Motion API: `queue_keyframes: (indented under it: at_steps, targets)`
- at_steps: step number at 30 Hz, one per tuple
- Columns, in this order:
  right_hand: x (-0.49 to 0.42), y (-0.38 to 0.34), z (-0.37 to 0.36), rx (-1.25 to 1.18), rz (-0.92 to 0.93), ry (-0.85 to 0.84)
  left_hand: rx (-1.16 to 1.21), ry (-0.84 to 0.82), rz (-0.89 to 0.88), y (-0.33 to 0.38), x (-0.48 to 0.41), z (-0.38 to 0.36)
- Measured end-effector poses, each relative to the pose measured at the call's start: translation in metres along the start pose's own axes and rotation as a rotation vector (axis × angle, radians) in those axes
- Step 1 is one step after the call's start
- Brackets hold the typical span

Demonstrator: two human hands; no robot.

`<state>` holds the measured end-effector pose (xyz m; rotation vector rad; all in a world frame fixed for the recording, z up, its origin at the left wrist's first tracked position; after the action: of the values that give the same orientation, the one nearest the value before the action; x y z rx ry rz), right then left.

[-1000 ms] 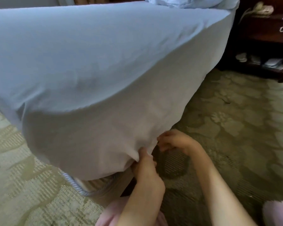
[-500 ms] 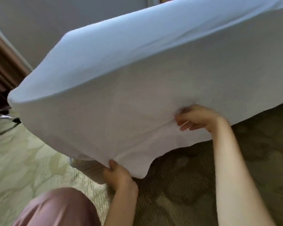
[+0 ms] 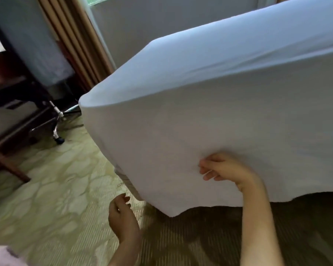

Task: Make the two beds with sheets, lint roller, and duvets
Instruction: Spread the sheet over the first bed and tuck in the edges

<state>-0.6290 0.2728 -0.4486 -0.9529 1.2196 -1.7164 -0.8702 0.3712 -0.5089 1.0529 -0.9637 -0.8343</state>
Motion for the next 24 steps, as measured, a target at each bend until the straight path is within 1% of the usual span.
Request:
queue_keyframes:
  at_steps: [3, 5, 9, 11, 14, 16, 19, 21, 24]
  targets:
    - [-0.015, 0.002, -0.009, -0.097, -0.035, 0.169, 0.030, -0.192, -0.249, 0.036, 0.018, -0.002]
    - [-0.021, 0.000, -0.016, -0.086, -0.056, 0.246, -0.028, -0.311, -0.334, 0.054, 0.011, -0.007]
    - [-0.021, -0.004, -0.019, -0.096, -0.104, 0.258, -0.122, -0.335, -0.430, 0.055, -0.020, -0.007]
    - [-0.017, -0.006, -0.024, -0.108, -0.115, 0.294, -0.162, -0.357, -0.458, 0.050, -0.036, -0.006]
    - [-0.014, -0.005, -0.041, -0.075, -0.119, 0.335, -0.205, -0.387, -0.465, 0.047, -0.054, -0.005]
    - [-0.010, -0.004, -0.052, -0.062, -0.131, 0.315, -0.211, -0.391, -0.456, 0.047, -0.064, -0.007]
    - [-0.003, -0.001, -0.056, -0.106, -0.165, 0.322, -0.188, -0.405, -0.406, 0.053, -0.069, -0.016]
    - [0.003, -0.001, -0.052, -0.282, -0.166, 0.385, -0.165, -0.408, -0.355, 0.057, -0.068, -0.022]
    - [0.009, -0.003, -0.047, -0.578, -0.118, 0.461, -0.124, -0.420, -0.240, 0.059, -0.066, -0.026]
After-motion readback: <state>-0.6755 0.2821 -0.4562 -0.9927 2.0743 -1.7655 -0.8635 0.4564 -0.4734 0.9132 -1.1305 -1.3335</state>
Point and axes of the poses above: each hand's wrist, its own x-axis away from the middle knuckle, its own z-axis out of the back of the hand, y = z × x, the point moved 3 cm from there along -x, towards the middle knuckle, and after that the axes turned 11 degrees about z, right-handed, at the moved point
